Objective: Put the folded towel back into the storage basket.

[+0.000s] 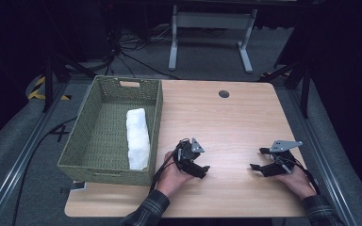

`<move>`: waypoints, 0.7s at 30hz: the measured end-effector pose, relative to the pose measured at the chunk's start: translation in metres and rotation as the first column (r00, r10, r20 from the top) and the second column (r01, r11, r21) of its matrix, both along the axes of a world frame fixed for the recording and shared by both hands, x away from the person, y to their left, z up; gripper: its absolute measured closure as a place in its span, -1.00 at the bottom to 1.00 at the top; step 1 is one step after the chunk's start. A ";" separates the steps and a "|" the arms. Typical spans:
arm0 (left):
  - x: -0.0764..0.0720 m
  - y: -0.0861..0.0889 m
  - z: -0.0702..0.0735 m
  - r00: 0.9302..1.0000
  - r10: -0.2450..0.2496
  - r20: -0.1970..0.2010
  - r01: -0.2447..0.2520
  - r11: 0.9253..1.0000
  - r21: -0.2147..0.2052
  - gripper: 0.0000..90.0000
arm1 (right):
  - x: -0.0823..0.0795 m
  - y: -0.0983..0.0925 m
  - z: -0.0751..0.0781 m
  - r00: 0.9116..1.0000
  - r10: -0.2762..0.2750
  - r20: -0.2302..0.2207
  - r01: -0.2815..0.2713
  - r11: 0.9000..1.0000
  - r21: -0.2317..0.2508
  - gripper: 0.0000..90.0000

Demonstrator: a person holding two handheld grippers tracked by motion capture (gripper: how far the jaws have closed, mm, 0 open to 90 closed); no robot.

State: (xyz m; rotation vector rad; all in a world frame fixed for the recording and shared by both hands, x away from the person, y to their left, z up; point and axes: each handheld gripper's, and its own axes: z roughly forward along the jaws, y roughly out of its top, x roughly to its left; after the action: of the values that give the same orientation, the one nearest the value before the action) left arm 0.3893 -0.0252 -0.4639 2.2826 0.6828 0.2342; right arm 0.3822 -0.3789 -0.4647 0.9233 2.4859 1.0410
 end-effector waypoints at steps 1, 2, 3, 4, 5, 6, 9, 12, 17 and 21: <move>0.000 0.000 0.000 1.000 0.000 0.000 0.000 1.000 0.000 -0.81 | 0.000 0.000 0.000 1.000 0.000 0.000 0.000 1.000 0.000 -0.65; 0.000 -0.001 -0.003 1.000 0.003 0.000 -0.003 1.000 0.002 -0.81 | 0.000 0.000 -0.001 1.000 0.001 0.011 -0.001 1.000 -0.004 -0.66; 0.000 -0.001 -0.003 1.000 -0.004 0.004 0.004 1.000 0.006 -0.82 | 0.000 0.000 -0.001 1.000 0.002 0.014 -0.002 1.000 -0.003 -0.66; -0.001 -0.001 -0.006 1.000 0.003 -0.005 -0.002 1.000 0.006 -0.83 | -0.001 0.000 -0.002 1.000 0.001 0.013 -0.001 1.000 0.004 -0.67; -0.001 -0.001 -0.006 1.000 0.003 -0.005 -0.002 1.000 0.006 -0.84 | -0.001 0.000 -0.002 1.000 0.001 0.013 -0.001 1.000 0.004 -0.67; -0.001 -0.001 -0.007 1.000 0.001 0.004 -0.001 1.000 0.006 -0.84 | -0.001 -0.001 -0.002 1.000 0.001 0.014 -0.001 1.000 0.003 -0.67; -0.002 -0.002 -0.010 1.000 -0.006 0.012 0.006 1.000 0.008 -0.87 | -0.001 -0.001 -0.002 1.000 0.002 0.017 -0.002 1.000 0.005 -0.67; -0.003 -0.003 -0.011 1.000 -0.012 0.019 0.012 1.000 0.013 -0.90 | -0.001 -0.001 -0.002 1.000 0.001 0.017 -0.001 1.000 0.004 -0.67; -0.003 -0.003 -0.011 1.000 -0.018 0.011 0.017 1.000 0.015 -0.91 | -0.001 -0.001 -0.002 1.000 0.000 0.016 0.000 1.000 0.004 -0.68; -0.003 -0.003 -0.011 1.000 -0.018 0.010 0.018 1.000 0.014 -0.91 | -0.001 0.000 -0.002 1.000 -0.006 0.018 0.006 1.000 0.001 -0.70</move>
State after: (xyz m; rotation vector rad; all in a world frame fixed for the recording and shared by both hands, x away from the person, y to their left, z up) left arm 0.3859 -0.0284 -0.4747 2.2987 0.6570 0.2429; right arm 0.3813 -0.3792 -0.4667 0.9168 2.4672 1.0439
